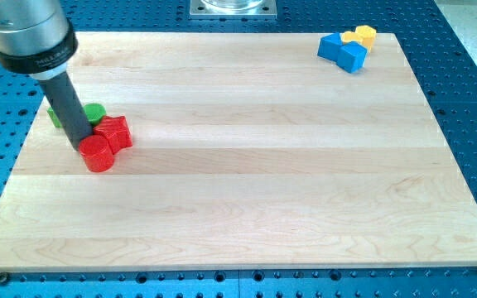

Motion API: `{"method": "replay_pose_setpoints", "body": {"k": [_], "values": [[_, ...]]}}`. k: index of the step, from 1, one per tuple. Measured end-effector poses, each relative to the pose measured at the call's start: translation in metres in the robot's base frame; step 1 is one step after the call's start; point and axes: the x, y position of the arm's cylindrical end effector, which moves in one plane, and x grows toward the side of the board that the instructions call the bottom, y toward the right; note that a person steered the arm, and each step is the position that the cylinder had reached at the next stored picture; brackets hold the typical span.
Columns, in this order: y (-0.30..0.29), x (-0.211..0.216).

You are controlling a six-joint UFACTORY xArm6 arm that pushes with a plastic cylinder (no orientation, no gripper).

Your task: Separate the red blocks from the green blocks

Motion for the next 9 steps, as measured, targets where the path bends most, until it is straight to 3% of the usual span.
{"method": "replay_pose_setpoints", "body": {"k": [2, 4, 6, 7, 8, 9], "values": [[-0.049, 0.039], [-0.024, 0.033], [-0.010, 0.060], [0.029, 0.043], [0.029, 0.014], [-0.009, 0.008]]}}
